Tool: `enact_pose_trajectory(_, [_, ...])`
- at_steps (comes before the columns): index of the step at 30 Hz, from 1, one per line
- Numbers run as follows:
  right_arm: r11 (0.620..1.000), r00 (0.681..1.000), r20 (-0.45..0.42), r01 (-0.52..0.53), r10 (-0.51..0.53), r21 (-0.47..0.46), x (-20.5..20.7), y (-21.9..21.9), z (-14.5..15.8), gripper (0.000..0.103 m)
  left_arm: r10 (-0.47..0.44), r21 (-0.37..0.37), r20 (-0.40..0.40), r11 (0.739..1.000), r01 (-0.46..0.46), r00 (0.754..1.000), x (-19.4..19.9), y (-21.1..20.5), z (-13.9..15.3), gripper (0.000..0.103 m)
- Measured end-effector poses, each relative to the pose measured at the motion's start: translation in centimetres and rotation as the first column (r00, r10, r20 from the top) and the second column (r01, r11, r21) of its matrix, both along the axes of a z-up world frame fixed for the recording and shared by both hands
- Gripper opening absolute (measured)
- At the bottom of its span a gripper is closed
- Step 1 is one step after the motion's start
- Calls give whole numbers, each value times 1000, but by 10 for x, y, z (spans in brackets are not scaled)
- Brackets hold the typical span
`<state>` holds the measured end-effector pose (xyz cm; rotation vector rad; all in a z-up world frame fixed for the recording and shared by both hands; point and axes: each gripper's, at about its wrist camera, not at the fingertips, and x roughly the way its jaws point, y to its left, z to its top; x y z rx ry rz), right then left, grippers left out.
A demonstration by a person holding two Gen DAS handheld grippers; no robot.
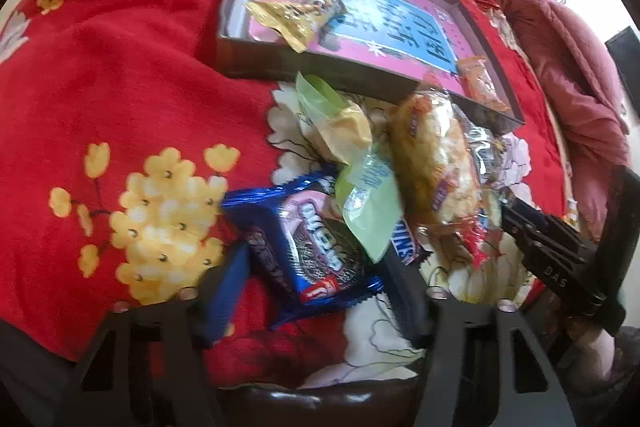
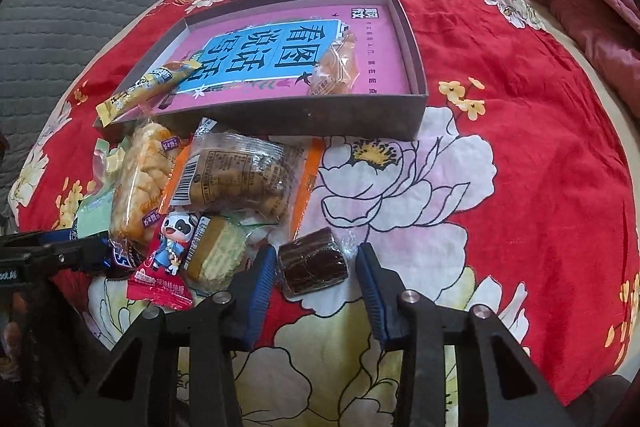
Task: Organize snacks
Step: 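Grasp the blue biscuit packet with the left tool while the right tool grasps the brown chocolate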
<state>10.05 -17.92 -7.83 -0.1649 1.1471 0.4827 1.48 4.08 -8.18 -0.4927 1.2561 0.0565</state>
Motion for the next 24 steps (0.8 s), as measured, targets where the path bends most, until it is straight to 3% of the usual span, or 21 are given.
enact_pose_trajectory(6, [1000, 1000, -5, 1, -1, 18, 1, -1, -1, 40, -1, -6, 21, 1000, 1, 1000, -2, 7, 2, 58])
enact_pose_trajectory(13, [999, 1000, -8, 15, -15, 38, 4, -4, 0, 39, 36, 72, 47, 997, -40, 998, -1, 25, 10, 57])
enact_pose_trajectory(18, [999, 1000, 4, 31, -31, 39, 6, -6, 1, 39, 78, 72, 60, 994, -83, 995, 2, 41, 7, 57])
enact_pose_trajectory(24, [1000, 1000, 14, 20, -21, 24, 5, -4, 0, 39, 67, 119, 57, 990, -73, 996, 11, 32, 2, 60])
